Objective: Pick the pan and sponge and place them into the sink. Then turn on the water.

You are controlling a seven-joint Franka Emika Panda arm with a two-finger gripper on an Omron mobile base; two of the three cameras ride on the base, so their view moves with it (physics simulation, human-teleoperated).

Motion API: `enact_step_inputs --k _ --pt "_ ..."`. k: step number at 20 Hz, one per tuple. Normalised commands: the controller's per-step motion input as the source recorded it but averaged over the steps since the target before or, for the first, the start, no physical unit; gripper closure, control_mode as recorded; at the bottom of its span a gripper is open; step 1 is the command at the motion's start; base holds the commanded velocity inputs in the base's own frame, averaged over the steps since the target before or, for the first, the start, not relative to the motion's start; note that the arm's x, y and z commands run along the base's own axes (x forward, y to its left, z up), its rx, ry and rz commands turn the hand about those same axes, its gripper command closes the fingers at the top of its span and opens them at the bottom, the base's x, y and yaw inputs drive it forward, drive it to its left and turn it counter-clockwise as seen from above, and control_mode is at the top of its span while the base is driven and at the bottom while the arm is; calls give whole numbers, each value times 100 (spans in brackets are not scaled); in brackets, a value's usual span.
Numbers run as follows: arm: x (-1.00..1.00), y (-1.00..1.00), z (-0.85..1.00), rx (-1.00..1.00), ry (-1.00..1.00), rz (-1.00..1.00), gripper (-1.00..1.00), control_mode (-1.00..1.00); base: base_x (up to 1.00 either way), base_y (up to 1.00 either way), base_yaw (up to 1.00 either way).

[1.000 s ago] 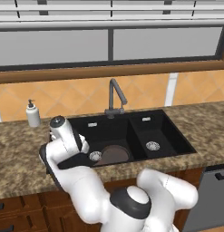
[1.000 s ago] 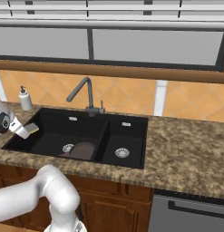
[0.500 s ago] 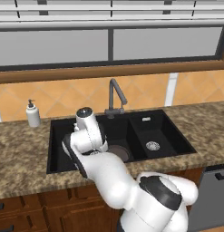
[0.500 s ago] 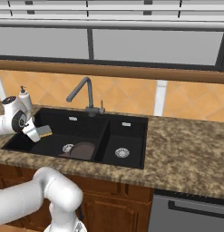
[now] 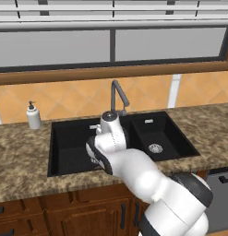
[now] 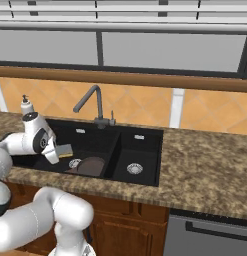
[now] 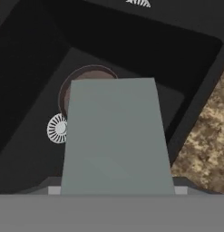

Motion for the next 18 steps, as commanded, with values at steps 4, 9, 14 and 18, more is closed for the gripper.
enact_step_inputs --k 4,9,14,18 --pt "0 -22 -8 7 -9 -1 100 -100 0 0 0" --pt "0 -30 -2 14 -11 0 100 -100 0 0 0" --pt "0 -25 -13 11 -5 -3 100 -100 0 0 0" --pt "0 -19 -25 7 0 -3 100 -100 0 0 0"
